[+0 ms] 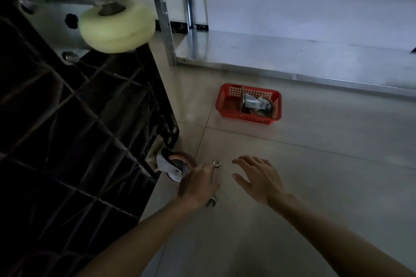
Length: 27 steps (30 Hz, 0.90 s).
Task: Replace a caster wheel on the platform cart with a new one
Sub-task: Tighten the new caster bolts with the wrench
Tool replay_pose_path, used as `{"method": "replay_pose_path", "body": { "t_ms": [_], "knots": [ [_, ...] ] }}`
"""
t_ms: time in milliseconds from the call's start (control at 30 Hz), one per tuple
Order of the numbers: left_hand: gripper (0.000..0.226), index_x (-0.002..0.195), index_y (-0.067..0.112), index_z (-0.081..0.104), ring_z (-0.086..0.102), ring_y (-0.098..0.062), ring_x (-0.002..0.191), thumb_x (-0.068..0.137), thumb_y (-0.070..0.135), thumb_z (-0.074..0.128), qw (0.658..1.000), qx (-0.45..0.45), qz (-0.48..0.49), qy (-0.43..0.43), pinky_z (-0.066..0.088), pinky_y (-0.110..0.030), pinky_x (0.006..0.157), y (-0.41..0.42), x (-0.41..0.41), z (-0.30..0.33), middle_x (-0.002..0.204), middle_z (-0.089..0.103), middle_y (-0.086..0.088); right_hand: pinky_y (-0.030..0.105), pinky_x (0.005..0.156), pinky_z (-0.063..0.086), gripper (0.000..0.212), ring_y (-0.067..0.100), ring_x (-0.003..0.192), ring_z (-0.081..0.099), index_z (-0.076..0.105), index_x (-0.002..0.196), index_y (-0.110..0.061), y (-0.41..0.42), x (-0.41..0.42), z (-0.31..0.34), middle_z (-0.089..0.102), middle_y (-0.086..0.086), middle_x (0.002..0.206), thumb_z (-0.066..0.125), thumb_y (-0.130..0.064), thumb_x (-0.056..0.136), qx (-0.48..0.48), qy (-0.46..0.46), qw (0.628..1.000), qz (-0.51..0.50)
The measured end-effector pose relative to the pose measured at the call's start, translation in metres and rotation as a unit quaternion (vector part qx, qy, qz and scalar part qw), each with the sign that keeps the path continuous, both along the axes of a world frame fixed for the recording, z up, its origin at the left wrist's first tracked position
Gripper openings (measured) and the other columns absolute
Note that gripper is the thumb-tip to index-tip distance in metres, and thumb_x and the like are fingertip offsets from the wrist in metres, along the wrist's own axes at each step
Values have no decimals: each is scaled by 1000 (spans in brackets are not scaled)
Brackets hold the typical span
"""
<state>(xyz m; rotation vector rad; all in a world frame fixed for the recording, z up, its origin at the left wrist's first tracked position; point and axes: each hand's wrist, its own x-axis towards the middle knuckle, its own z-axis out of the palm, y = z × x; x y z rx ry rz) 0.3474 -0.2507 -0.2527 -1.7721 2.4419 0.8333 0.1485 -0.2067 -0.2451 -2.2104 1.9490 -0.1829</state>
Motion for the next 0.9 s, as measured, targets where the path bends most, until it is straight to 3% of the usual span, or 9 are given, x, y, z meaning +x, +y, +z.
{"method": "replay_pose_path", "body": {
  "t_ms": [100,200,400,533,700,800,900],
  "knots": [
    [35,106,20,51,61,-29,97,83,46,46,1000,28,11,0,37,-33,64,1,-9,-32,107,58,-6,32,106,37,47,13,130,51,49,144,-31,2,-5,-24,52,-10,145,38,-53,103,25,-18,999,-23],
    [32,114,17,55,60,-30,106,91,40,55,998,28,55,-14,43,-37,72,1,-20,-55,117,56,-6,32,102,40,45,12,129,51,49,143,-32,5,-9,-41,51,-11,144,38,-52,104,43,-24,998,-45],
    [27,118,18,56,58,-26,115,100,37,49,992,-19,93,-85,45,-37,83,-4,-37,-73,125,55,-5,33,91,47,41,13,120,57,55,137,-30,14,-22,-56,57,-11,136,42,-50,103,39,-31,995,-80],
    [30,116,12,58,58,-28,118,101,36,49,987,17,126,-99,46,-35,84,-11,-43,-76,126,60,-8,32,92,47,42,12,119,57,53,138,-29,19,-25,-60,55,-10,138,41,-49,103,52,-38,994,-85],
    [33,124,8,56,54,-30,123,104,32,44,990,47,77,-112,46,-37,89,-15,-45,-65,131,55,-12,34,94,46,42,13,122,54,52,139,-31,20,-15,-54,54,-11,138,38,-49,103,58,-41,994,-84],
    [26,121,8,53,58,-32,119,105,27,45,992,40,67,-101,44,-37,82,-8,-37,-59,127,60,-13,35,89,48,46,14,119,56,55,135,-32,19,-9,-47,57,-13,133,33,-53,100,45,-48,994,-85],
    [21,111,9,52,60,-35,111,102,27,48,995,36,81,-38,40,-37,74,-3,-23,-48,116,63,-14,34,87,48,56,13,117,58,58,131,-31,18,-4,-36,59,-13,130,24,-57,96,22,-58,994,-88]
  ]
}}
